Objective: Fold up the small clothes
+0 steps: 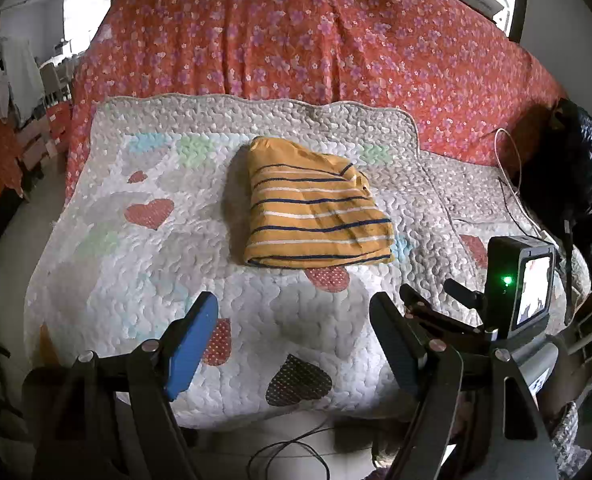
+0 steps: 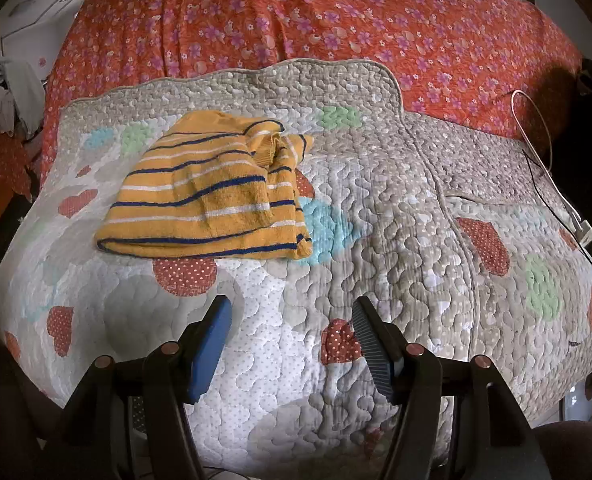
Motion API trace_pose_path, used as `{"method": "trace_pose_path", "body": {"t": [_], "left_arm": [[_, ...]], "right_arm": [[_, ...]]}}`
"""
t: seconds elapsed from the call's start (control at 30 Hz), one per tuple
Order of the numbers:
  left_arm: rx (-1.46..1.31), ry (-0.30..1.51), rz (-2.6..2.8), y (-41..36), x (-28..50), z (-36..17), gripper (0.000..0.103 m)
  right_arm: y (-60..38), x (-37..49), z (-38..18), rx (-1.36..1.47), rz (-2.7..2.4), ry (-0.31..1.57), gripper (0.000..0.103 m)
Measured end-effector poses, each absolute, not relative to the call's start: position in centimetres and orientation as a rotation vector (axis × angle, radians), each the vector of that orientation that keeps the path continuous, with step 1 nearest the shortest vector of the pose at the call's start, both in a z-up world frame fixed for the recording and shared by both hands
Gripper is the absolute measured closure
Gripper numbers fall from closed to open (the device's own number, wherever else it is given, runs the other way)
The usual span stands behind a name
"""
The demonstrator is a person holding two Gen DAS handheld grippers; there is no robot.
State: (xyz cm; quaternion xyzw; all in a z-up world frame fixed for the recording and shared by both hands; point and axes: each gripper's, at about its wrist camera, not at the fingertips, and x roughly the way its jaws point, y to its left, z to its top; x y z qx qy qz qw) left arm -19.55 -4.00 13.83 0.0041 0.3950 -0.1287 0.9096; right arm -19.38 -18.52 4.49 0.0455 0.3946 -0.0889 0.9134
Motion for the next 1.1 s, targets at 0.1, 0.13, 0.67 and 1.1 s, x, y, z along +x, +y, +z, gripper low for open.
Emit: {"method": "trace_pose_path", "body": {"t": [0.1, 0.13, 0.67, 1.1], "left_arm": [[0.019, 0.809, -0.262, -3.8, -19.6, 13.7, 0.026], [0.022, 0.810, -0.263, -3.7, -19.6, 13.6, 0.026], [0.049, 0.832, -0.278, -3.1, -19.1, 13.1, 0.026], [0.056, 0.819, -0.272, -2.7, -19.1, 13.0, 0.026]], "right_arm": [[-18.6, -19.4, 4.4, 0.093, -0.183, 0.813, 0.036], [-18.5, -19.4, 4.5, 0.093, -0.184, 0.813, 0.036], [-18.5, -19.4, 4.4, 0.093, -0.183, 0.814, 0.035], [-18.6, -19.3, 4.5, 0.088, -0.178, 0.812, 0.035]]}}
